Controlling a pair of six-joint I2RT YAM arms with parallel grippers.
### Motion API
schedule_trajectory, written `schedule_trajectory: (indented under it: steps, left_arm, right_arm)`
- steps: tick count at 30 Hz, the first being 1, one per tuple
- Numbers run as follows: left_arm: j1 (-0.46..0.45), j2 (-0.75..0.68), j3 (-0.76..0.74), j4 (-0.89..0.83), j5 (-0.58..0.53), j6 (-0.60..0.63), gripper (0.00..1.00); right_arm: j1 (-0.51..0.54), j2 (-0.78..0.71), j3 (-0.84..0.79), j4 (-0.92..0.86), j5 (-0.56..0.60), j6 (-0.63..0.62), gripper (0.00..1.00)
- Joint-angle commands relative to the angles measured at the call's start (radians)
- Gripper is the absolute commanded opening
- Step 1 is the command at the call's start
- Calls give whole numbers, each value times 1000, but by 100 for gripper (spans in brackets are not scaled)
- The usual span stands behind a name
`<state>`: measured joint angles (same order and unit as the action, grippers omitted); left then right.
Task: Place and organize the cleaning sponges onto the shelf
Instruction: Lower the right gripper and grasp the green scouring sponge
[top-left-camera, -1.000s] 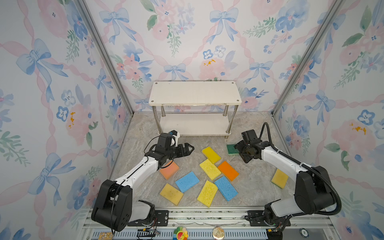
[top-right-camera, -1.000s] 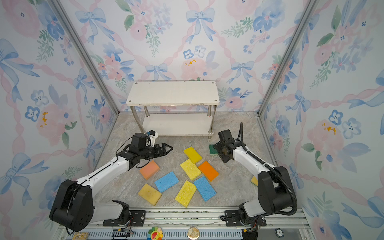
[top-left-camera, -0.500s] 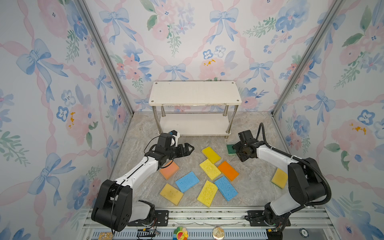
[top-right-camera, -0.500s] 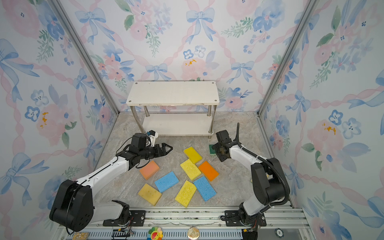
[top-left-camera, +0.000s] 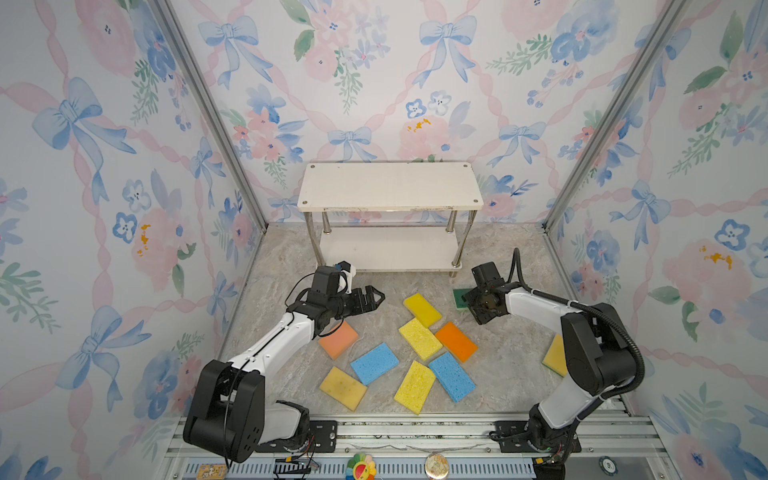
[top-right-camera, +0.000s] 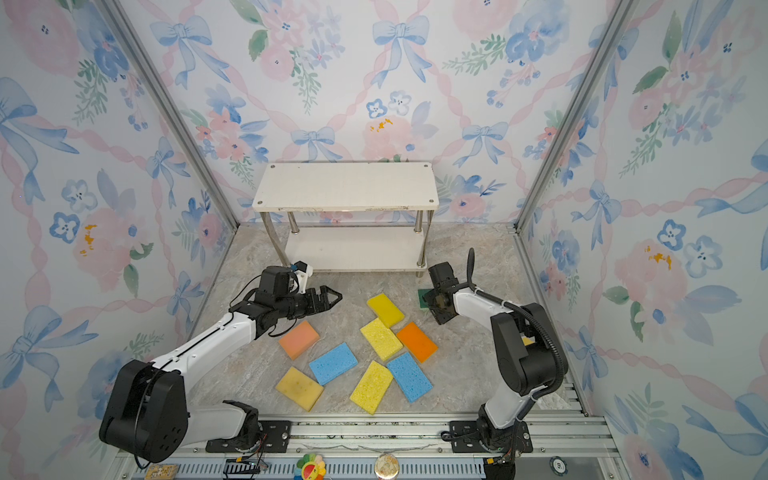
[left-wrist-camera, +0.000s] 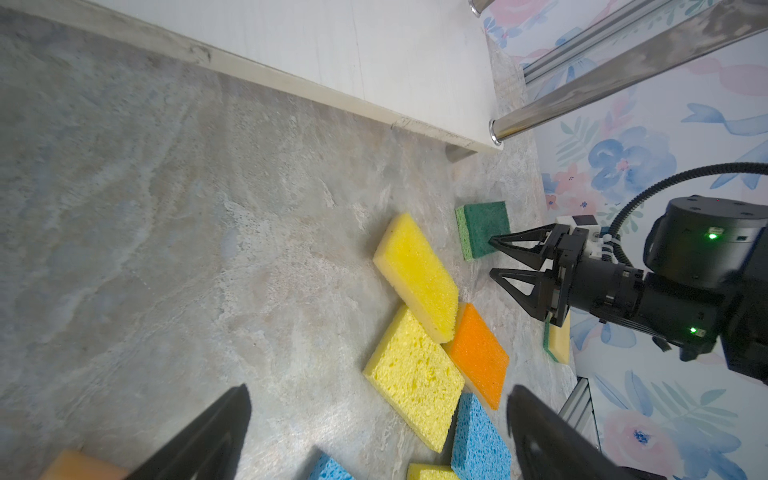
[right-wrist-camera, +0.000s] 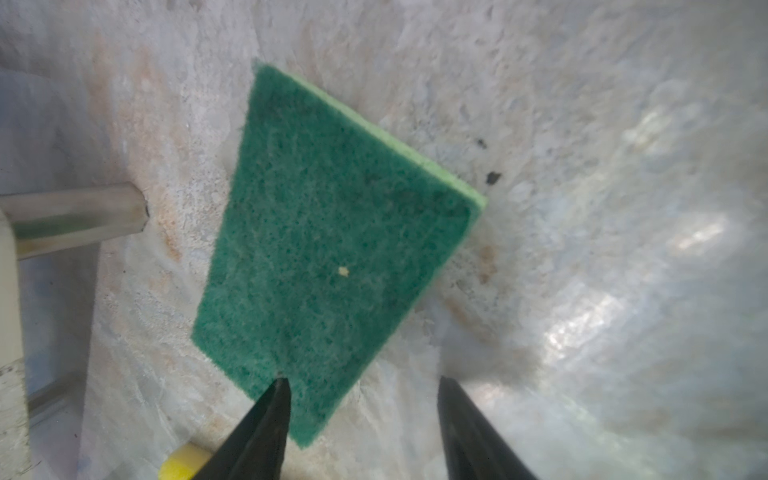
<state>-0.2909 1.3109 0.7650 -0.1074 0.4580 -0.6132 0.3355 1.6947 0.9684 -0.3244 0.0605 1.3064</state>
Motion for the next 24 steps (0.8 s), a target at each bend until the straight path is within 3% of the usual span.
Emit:
schedule_trajectory:
  steps: [1, 17, 24]
  left_arm:
    - [15, 3, 13, -22, 20, 25, 98]
    - [42, 0, 16, -43, 30, 40, 98]
    - [44, 3, 17, -46, 25, 41, 98]
  right_arm:
    - [-2, 23, 25, 5, 11, 21, 59]
    - [-23, 66, 33, 26, 10, 17, 44]
    - [-29, 66, 35, 20, 10, 6, 27]
